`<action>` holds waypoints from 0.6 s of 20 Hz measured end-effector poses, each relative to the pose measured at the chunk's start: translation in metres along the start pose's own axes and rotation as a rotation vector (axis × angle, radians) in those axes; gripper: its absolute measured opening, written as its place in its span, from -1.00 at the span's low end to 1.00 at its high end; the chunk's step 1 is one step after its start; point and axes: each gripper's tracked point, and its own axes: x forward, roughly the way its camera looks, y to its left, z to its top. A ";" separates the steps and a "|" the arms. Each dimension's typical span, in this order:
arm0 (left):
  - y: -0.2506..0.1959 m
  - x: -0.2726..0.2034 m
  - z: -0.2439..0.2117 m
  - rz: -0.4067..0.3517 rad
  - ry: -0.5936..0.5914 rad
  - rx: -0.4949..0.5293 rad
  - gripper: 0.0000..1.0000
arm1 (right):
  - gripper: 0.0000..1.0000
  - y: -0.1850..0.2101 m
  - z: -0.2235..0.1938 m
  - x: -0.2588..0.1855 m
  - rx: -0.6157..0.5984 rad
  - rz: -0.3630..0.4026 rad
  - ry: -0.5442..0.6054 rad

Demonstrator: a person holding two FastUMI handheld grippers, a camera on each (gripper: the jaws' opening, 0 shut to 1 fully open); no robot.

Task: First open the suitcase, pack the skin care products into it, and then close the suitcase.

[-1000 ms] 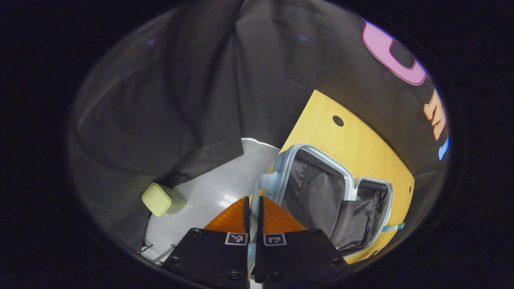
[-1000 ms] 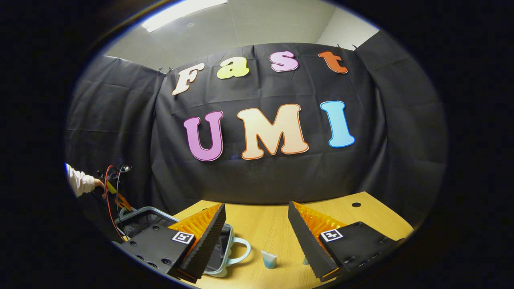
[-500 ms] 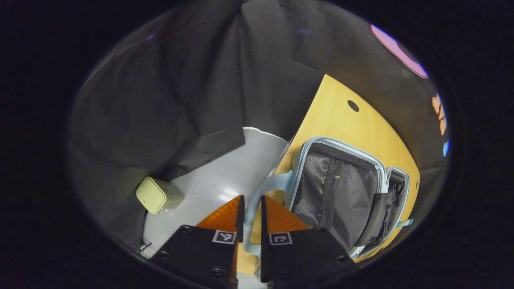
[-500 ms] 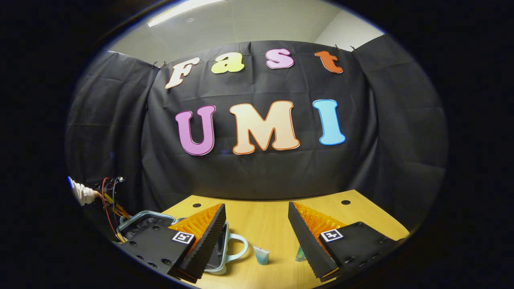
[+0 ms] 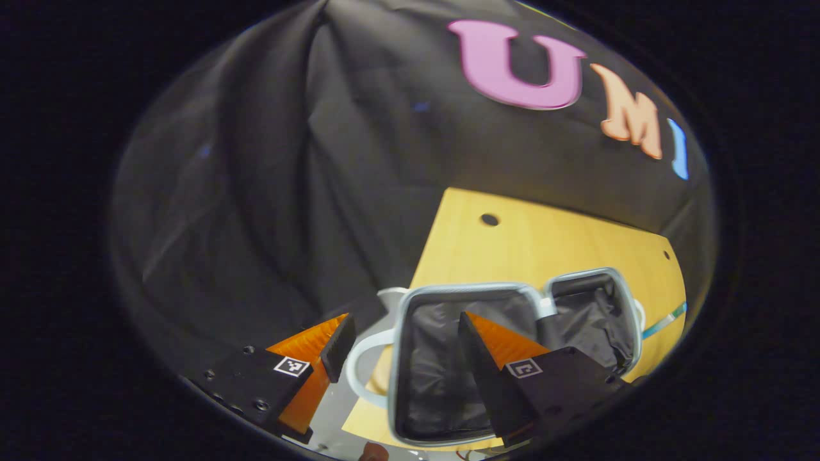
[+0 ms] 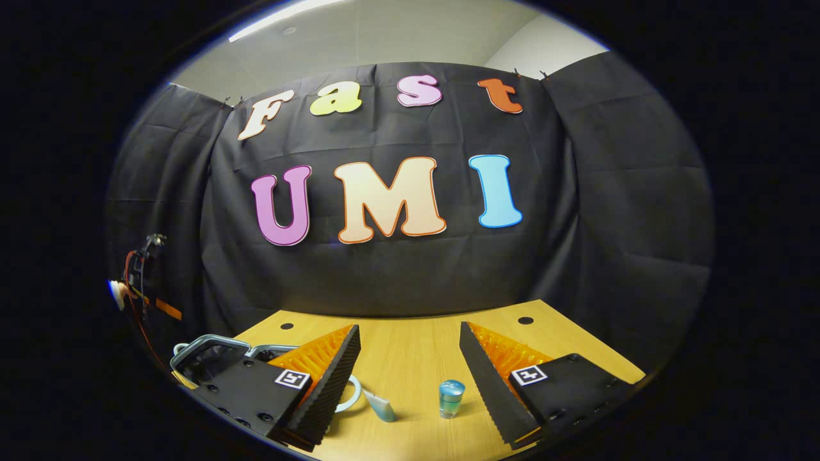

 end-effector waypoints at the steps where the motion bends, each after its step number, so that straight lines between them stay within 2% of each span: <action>1: -0.029 -0.015 0.014 -0.048 -0.048 0.021 0.89 | 0.95 -0.005 -0.002 0.002 -0.002 -0.003 0.006; 5: -0.156 -0.057 0.031 -0.244 -0.188 0.010 0.89 | 0.95 -0.012 -0.015 0.009 0.015 0.018 0.035; 9: -0.281 -0.094 0.020 -0.428 -0.233 -0.022 0.88 | 0.96 -0.021 -0.035 0.019 0.024 0.086 0.091; 12: -0.360 -0.098 0.012 -0.494 -0.268 -0.038 0.89 | 0.96 -0.034 -0.051 0.026 0.025 0.144 0.140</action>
